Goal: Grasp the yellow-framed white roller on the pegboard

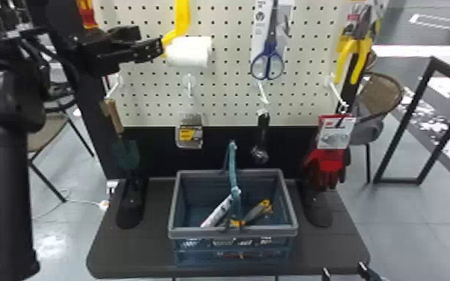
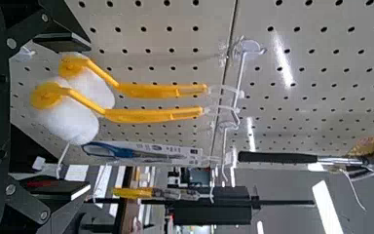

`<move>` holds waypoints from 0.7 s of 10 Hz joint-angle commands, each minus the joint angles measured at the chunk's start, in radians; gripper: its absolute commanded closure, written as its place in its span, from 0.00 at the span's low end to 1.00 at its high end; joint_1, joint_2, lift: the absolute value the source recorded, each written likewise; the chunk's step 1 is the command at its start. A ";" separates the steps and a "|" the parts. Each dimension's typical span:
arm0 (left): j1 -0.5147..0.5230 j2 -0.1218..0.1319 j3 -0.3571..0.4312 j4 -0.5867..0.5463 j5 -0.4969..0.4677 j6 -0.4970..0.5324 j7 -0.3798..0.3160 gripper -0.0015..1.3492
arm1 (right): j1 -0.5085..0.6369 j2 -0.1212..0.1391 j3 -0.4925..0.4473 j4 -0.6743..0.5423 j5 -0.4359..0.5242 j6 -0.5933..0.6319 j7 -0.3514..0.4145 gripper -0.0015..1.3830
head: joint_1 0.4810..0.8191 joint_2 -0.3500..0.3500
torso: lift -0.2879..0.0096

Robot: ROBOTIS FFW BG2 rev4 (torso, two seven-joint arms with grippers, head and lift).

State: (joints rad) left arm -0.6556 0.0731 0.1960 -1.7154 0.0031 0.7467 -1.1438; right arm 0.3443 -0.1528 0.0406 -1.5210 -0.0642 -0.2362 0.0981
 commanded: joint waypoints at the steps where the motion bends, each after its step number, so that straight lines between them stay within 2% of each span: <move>1: -0.050 -0.001 -0.017 0.074 0.002 -0.049 -0.034 0.20 | -0.002 0.001 0.002 0.004 -0.002 0.000 0.000 0.32 | 0.20 0.50 | 0.63; 7: -0.162 -0.009 -0.075 0.270 0.046 -0.153 -0.106 0.19 | -0.028 0.001 0.004 0.022 -0.011 -0.009 0.002 0.32 | 0.20 0.50 | 0.63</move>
State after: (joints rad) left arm -0.8084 0.0650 0.1264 -1.4601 0.0488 0.6025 -1.2493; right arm 0.3193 -0.1518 0.0437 -1.5008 -0.0745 -0.2426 0.0997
